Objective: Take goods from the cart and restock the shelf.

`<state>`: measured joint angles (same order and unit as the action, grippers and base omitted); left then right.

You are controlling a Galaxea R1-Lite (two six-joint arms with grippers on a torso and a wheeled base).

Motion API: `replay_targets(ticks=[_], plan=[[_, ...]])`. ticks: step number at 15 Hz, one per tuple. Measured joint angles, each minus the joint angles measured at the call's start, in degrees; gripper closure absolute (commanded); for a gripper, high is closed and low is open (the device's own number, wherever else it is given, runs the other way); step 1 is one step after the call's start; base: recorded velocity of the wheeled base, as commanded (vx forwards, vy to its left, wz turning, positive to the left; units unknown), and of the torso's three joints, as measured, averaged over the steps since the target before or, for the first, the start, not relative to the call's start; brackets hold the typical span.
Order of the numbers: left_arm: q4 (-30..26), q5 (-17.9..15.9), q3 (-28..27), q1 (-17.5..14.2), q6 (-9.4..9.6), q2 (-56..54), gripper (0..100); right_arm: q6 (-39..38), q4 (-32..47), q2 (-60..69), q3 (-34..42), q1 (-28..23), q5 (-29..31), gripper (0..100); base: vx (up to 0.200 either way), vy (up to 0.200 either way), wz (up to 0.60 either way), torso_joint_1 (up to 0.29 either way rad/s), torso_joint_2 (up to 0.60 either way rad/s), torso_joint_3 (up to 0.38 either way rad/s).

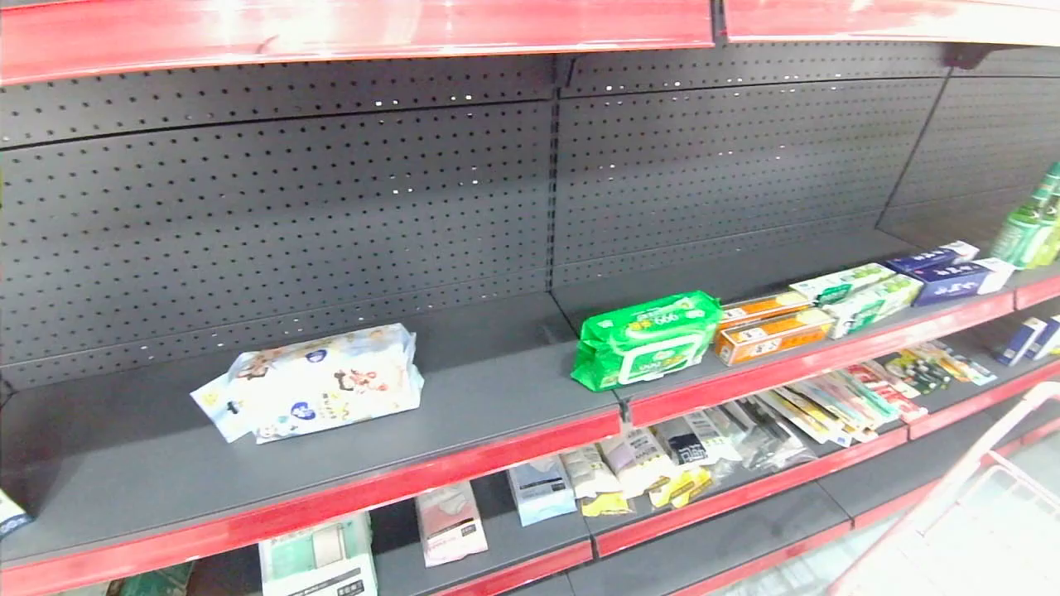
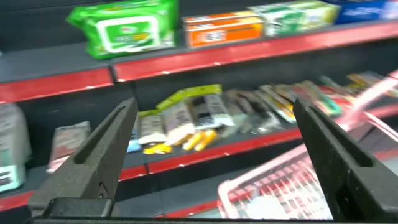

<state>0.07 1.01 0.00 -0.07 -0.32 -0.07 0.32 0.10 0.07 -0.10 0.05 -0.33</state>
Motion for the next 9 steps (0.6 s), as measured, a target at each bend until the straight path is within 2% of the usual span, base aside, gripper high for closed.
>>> replay_targets(ticks=[9], plan=[[0.00,0.02,0.00,0.00,-0.04,0.00,0,0.00,0.00,0.00,0.00,0.00,0.00,0,0.000,0.000,-0.60,0.002,0.00,0.004]])
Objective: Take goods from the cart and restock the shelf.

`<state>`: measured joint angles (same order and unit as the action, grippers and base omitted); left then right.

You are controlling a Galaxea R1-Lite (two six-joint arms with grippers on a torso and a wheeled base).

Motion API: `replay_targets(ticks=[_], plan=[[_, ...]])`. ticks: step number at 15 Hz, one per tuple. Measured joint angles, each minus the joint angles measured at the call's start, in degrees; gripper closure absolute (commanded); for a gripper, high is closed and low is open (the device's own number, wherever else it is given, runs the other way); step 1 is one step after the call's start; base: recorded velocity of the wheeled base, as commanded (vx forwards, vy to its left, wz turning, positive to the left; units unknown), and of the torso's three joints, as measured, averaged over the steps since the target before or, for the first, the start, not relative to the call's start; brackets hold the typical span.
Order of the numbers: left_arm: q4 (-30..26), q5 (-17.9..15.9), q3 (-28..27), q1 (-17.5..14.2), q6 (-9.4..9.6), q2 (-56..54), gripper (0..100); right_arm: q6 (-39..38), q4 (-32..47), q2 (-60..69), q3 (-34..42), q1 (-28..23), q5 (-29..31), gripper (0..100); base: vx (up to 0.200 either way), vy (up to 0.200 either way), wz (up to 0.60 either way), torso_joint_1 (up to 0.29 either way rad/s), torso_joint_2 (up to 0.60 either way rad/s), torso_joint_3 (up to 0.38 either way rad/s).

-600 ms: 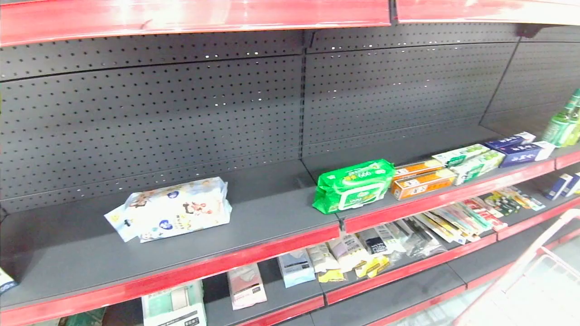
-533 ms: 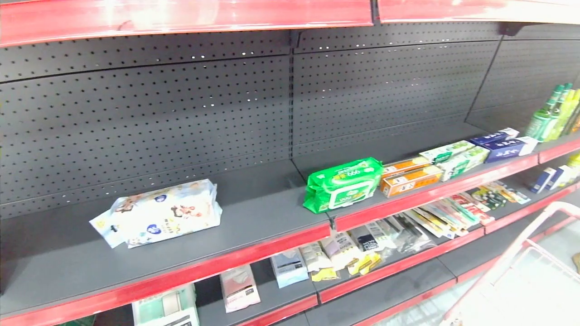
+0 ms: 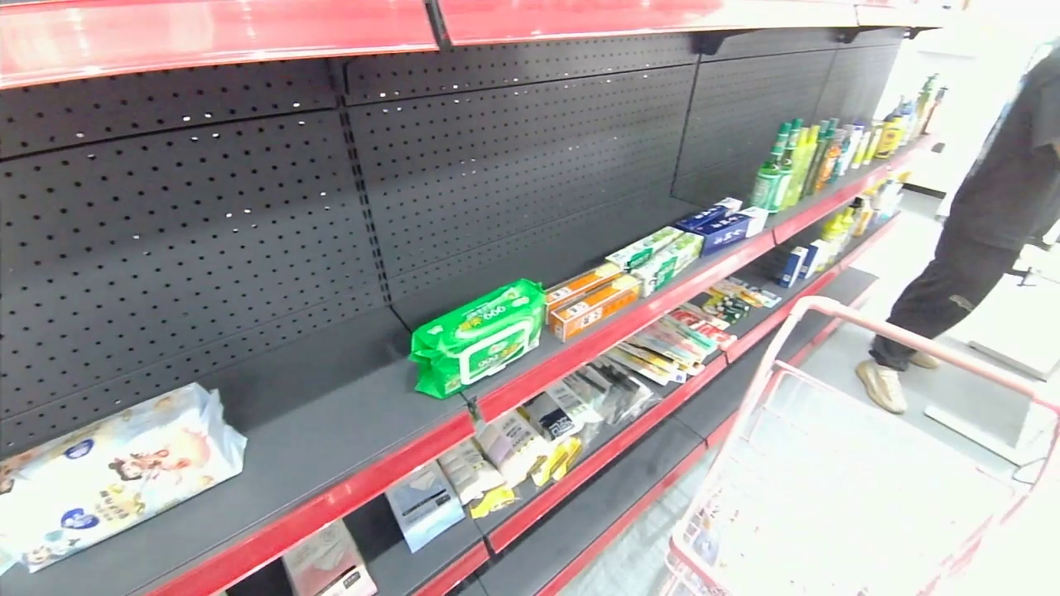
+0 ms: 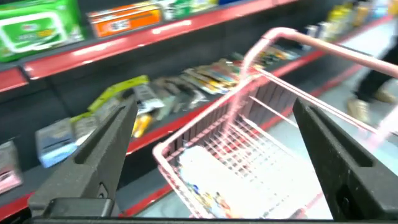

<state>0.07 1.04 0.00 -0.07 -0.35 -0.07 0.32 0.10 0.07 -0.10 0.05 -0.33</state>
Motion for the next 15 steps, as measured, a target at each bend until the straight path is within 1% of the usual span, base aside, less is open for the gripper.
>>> replay_targets(ticks=[3,13,15], plan=[[0.00,-0.02,0.00,0.00,0.00,0.00,0,0.15,-0.05,0.00,0.00,0.02,0.00,0,0.000,0.000,-0.60,0.002,0.00,0.002],[0.00,0.00,0.00,0.05,-0.02,0.00,0,-0.27,0.06,-0.67,-0.28,-0.34,0.20,0,0.000,0.000,0.00,0.000,0.00,0.000],[0.02,0.00,0.00,0.00,-0.02,0.00,0,-1.65,-0.41,-3.05,-3.73,-0.23,0.17,0,0.000,0.000,0.00,0.000,0.00,0.000]])
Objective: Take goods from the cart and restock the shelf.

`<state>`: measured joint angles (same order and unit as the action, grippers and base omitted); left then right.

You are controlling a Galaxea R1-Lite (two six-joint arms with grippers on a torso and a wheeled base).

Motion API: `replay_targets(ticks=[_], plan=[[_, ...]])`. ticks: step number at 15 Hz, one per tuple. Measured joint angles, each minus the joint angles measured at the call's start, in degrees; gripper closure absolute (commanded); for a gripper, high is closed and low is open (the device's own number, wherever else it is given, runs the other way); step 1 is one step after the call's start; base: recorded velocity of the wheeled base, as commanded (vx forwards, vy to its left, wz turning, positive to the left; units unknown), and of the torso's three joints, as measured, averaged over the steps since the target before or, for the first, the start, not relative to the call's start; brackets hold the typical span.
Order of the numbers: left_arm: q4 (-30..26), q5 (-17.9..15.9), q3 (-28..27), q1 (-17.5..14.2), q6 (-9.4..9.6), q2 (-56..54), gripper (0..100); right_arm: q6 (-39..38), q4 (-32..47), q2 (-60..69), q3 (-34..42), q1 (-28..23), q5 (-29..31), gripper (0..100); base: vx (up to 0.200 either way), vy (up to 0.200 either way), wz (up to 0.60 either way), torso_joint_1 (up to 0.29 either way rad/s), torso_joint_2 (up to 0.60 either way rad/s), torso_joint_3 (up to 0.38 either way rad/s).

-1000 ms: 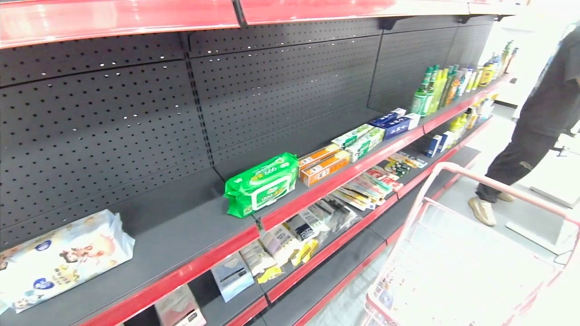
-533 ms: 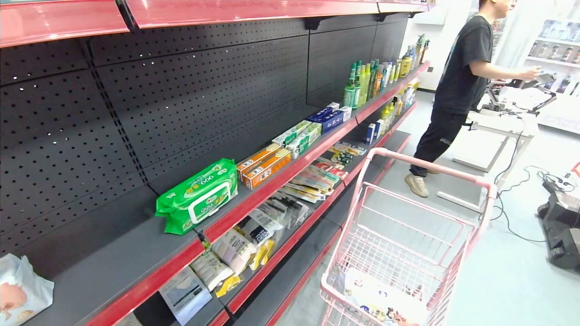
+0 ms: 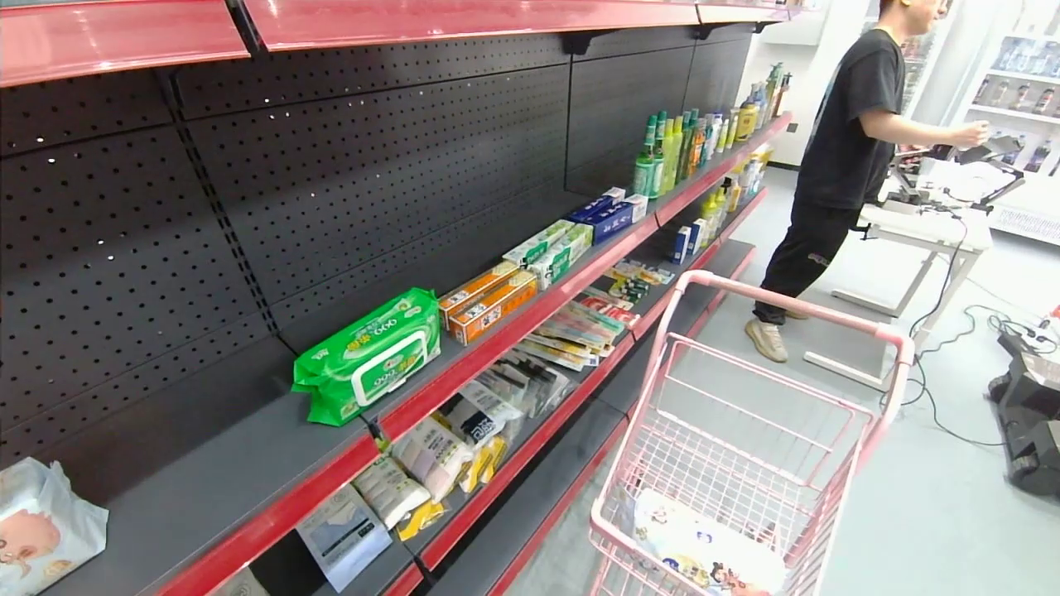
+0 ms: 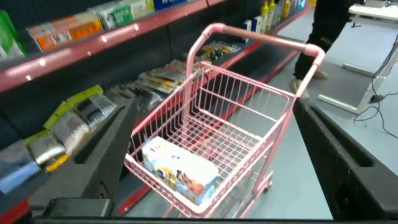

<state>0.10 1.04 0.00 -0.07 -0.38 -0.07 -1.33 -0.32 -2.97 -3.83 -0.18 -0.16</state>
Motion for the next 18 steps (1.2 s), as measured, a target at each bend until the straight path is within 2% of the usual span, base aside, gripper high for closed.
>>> replay_targets(ticks=[3,7,9,13,18], plan=[[0.00,0.00,0.00,0.00,-0.02,0.00,0,-3.67,-1.68,-13.17,-13.92,-0.20,1.27,0,0.000,0.000,0.00,0.000,0.00,0.000],[0.00,-0.02,0.00,0.00,0.02,0.00,0,-0.09,-2.57,-44.74,-29.93,-1.83,3.11,0,0.000,0.000,0.00,0.000,0.00,0.000],[-0.02,-0.02,0.00,0.00,0.00,0.00,0,4.17,-1.02,-59.73,-32.99,-1.60,2.34,0,0.000,0.000,0.00,0.000,0.00,0.000],[-0.02,-0.09,0.00,0.00,0.05,0.00,0,16.08,-0.17,-86.88,-35.76,-0.69,-3.50,0,0.000,0.000,0.00,0.000,0.00,0.000],[-0.02,-0.11,0.00,0.00,0.05,0.00,0,29.16,-4.22,-110.23,-40.08,1.63,-7.50,0,0.000,0.000,0.00,-0.025,0.05,0.033]])
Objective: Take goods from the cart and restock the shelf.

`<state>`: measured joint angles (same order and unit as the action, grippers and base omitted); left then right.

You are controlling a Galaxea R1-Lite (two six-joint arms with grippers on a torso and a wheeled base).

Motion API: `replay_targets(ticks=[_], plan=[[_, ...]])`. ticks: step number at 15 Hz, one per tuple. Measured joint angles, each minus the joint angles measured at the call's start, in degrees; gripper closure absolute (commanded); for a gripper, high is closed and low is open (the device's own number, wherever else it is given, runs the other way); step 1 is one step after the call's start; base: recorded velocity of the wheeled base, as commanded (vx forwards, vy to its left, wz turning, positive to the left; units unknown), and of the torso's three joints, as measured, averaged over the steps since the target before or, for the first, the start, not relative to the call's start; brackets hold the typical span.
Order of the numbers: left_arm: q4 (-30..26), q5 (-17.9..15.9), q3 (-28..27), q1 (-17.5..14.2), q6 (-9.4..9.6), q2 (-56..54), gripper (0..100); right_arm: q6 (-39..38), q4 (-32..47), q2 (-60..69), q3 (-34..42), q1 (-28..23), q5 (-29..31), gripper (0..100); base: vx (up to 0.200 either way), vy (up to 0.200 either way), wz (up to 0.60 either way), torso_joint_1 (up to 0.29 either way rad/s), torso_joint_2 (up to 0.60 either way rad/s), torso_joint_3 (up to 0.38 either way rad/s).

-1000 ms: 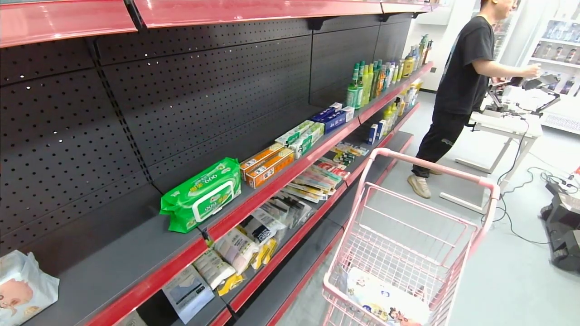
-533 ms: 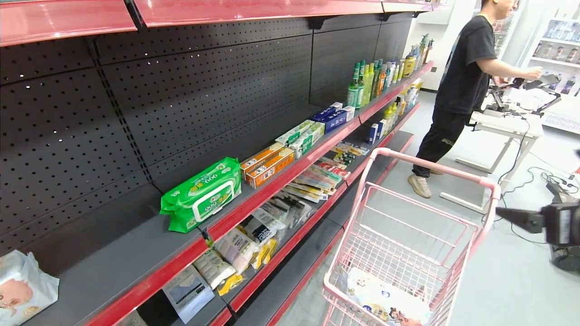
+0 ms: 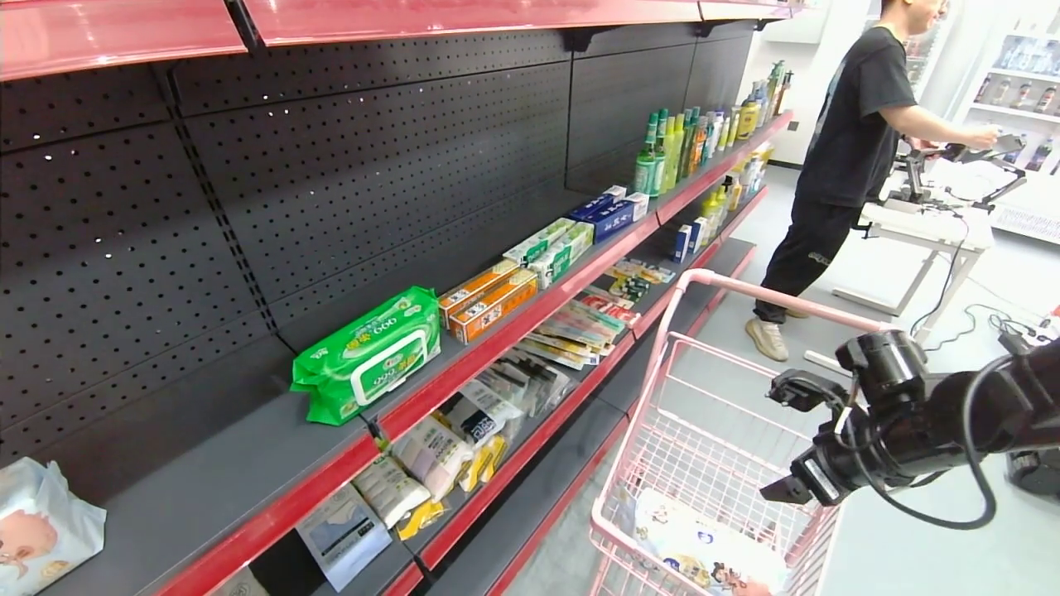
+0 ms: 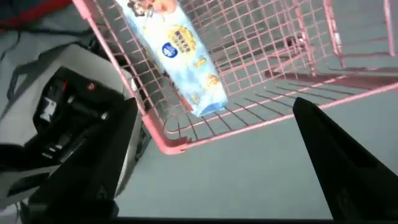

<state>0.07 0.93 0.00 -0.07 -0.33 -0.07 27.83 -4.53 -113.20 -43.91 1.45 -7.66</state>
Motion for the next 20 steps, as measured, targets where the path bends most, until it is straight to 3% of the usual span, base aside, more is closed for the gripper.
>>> replay_targets(ticks=[6,10,20], plan=[[0.02,0.02,0.00,0.00,0.01,0.00,0,7.20,-2.82,-11.24,-1.18,0.91,-2.35,0,0.000,0.000,0.00,-0.090,0.19,0.099],[0.00,0.02,0.00,0.00,0.01,0.00,0,14.20,-8.81,-15.19,-1.18,0.83,-2.49,0,0.000,0.000,0.00,-0.112,0.24,0.127],[-0.02,0.02,0.00,0.00,0.01,0.00,0,18.51,-9.17,-16.94,0.20,-1.87,-4.27,0,0.000,0.000,0.00,-0.151,0.33,0.175]])
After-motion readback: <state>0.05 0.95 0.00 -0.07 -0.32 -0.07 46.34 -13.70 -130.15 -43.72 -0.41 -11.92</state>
